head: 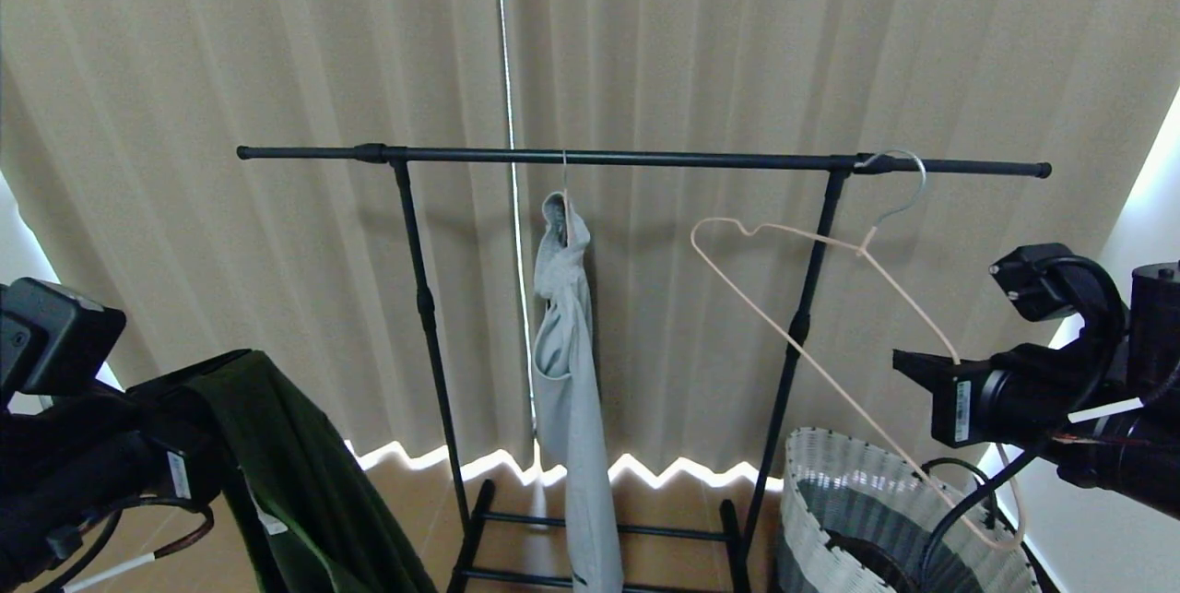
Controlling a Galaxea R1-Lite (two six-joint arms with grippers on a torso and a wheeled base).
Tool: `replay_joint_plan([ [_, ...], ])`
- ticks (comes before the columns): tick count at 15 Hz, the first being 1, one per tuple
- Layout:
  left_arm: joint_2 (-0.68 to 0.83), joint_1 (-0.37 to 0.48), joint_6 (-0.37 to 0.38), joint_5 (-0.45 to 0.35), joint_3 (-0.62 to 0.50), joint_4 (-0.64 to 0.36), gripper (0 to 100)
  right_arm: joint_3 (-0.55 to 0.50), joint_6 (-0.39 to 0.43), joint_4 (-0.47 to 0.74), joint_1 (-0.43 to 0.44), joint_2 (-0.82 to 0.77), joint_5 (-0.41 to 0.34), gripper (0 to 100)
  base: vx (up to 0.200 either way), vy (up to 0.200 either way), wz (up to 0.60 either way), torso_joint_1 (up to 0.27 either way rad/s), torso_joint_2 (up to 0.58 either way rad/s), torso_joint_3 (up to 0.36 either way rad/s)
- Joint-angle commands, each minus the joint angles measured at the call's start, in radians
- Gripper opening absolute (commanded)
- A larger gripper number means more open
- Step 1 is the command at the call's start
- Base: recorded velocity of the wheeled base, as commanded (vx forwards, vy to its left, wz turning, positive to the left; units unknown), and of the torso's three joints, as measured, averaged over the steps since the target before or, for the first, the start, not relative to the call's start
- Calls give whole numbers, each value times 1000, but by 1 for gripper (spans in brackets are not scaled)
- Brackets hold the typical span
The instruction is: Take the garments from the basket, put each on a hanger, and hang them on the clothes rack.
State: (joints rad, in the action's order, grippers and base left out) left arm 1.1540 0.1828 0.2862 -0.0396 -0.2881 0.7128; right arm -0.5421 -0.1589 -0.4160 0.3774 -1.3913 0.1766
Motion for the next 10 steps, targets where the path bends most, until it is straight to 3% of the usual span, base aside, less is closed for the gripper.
replay_joint_plan([
  [1, 12, 32, 1, 3, -33, -1, 0, -7, -24, -17, 69, 5, 1, 0, 0, 0, 0, 0, 0, 0],
  [4, 76, 44, 11, 23, -151, -42, 0, -2, -28, -29, 136, 18, -8, 0, 0, 0, 0, 0, 0, 0],
  [5, 158, 67, 10, 95, -279, -162, 0, -2, -50, -29, 186, 21, -16, 0, 0, 0, 0, 0, 0, 0],
  [6, 219, 98, -13, 152, -362, -230, 0, -7, -63, -29, 219, 20, -34, 0, 0, 0, 0, 0, 0, 0],
  [8, 303, 139, -74, 216, -460, -274, 0, -9, -90, -30, 259, 12, -69, 0, 0, 0, 0, 0, 0, 0],
  [10, 467, 188, -183, 340, -634, -326, 0, -9, -166, -30, 367, 11, -104, 0, 0, 0, 0, 0, 0, 0],
])
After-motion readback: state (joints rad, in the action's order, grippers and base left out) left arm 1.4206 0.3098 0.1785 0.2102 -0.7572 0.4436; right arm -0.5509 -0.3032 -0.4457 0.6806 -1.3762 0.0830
